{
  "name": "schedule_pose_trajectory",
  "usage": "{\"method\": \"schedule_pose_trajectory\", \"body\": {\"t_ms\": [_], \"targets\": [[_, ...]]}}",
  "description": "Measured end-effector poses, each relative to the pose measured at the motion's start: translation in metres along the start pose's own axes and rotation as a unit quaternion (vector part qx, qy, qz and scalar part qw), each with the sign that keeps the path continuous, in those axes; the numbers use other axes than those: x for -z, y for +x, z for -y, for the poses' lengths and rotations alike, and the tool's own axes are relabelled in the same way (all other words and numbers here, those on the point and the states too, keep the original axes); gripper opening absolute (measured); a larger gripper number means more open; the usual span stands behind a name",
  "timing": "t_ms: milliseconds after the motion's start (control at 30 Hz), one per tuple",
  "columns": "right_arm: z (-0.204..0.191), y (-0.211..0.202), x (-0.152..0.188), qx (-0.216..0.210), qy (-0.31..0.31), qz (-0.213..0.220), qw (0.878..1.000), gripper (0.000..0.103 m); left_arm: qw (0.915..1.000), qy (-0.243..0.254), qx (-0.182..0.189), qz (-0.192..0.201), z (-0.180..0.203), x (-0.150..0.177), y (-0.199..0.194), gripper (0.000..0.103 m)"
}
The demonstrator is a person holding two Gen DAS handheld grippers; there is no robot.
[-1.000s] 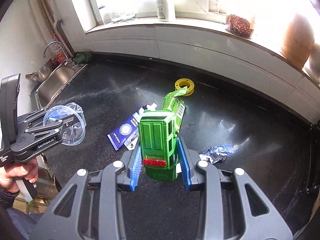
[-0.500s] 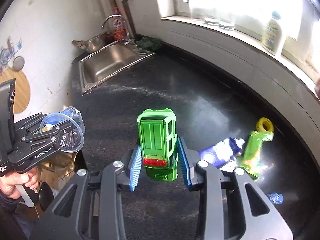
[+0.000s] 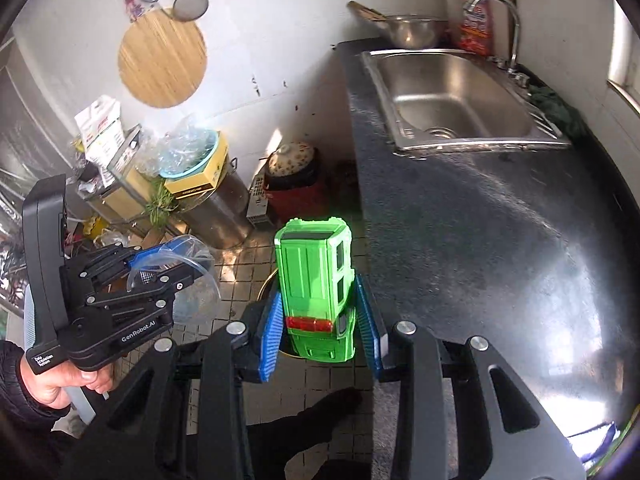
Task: Collect trash
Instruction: 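Carry both items over the black bin and open both grippers to drop them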
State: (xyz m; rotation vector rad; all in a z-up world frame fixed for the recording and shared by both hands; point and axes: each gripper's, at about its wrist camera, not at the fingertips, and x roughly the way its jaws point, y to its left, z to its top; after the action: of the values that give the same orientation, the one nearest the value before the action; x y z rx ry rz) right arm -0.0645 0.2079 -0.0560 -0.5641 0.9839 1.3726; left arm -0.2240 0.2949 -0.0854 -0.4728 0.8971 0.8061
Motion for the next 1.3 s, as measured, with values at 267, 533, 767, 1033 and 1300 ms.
{"method": "schedule_pose_trajectory", "body": {"t_ms": [267, 533, 767, 1033, 1300], "targets": [[-0.031, 0.084, -0.018, -0.014, -0.014, -0.047, 0.999, 0.035, 0.9992, -0.03, 0.008, -0.025, -0.032, 0.014, 0.055, 0.039], [-0.022, 0.181, -0.017, -0.012, 0.015, -0.121, 0.993, 0.035, 0.9945, -0.033, 0.024, -0.096, -0.048, 0.052, 0.151, 0.039], [-0.022, 0.212, -0.011, 0.005, -0.003, -0.147, 0.989, 0.035, 0.9927, -0.031, 0.038, -0.11, -0.059, 0.064, 0.169, 0.039], [-0.022, 0.216, -0.018, 0.003, 0.001, -0.134, 0.991, 0.076, 0.9939, -0.022, 0.029, -0.104, -0.058, 0.065, 0.175, 0.081], [-0.011, 0.197, -0.022, 0.0, 0.018, -0.122, 0.992, 0.076, 0.993, -0.022, 0.037, -0.11, -0.058, 0.064, 0.178, 0.087]]}}
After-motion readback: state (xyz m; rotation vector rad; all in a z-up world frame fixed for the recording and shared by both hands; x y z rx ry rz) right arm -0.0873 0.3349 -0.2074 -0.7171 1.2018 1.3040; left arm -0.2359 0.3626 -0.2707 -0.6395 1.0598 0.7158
